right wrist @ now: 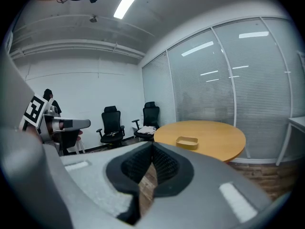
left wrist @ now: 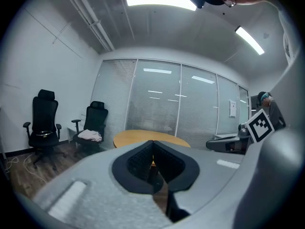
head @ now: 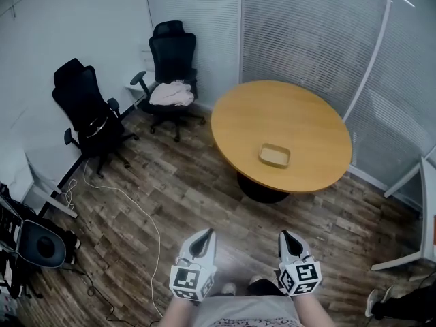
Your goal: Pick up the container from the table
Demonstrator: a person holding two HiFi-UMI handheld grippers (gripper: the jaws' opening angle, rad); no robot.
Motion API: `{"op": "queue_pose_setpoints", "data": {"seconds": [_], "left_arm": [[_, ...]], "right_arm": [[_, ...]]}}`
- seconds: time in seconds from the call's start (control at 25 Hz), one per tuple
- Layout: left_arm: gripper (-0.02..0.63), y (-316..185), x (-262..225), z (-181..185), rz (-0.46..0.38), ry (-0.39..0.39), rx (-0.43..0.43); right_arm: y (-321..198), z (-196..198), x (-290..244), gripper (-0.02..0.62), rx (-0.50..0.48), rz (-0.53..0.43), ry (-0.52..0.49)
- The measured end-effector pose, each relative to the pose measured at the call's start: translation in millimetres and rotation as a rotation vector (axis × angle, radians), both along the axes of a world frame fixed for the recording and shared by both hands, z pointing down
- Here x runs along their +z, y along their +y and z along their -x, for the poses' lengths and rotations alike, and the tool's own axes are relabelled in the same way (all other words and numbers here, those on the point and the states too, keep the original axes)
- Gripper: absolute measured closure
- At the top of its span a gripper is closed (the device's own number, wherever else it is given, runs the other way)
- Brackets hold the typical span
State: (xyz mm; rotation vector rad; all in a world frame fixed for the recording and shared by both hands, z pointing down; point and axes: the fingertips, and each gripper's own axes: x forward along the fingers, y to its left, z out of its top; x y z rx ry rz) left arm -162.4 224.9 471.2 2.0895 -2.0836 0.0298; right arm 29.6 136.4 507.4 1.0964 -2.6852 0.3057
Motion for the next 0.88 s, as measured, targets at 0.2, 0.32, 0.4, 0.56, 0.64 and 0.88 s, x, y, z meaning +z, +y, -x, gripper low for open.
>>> {"op": "queue_pose_setpoints", "data": {"seconds": [0.2, 0.32, 0.4, 0.56, 0.64, 0.88], "left_arm": [[0.598, -44.1, 5.6, 15.2, 0.004, -0.019, -0.018], [0.598, -78.1, 5.6, 22.7, 0.005, -0.034, -0.036], [0.598, -107.0, 5.0, 24.5, 0.011, -0.048, -0.048], [0.598, -167.7, -0.9, 24.6, 0.017, -0.066, -0.074], [0.598, -199.3, -6.0, 23.7, 0.019, -0.062, -0.084], [0.598, -289.5, -1.9, 9.6, 0.025, -0.060, -0.106]], "right_arm": [[-45.8, 17.4, 4.9, 0.592, -0.023, -0.023, -0.002], [-83.7, 27.6, 7.0, 0.592, -0.043, -0.024, -0.013], [-117.0, 32.0, 6.6, 0.592, -0.055, -0.022, -0.027], [-186.4, 35.2, 2.9, 0.592, -0.076, -0.010, -0.039], [-220.9, 34.5, -0.3, 0.592, -0.080, -0.002, -0.045], [-315.1, 15.4, 6.1, 0.592, -0.071, 0.014, -0.047]]}}
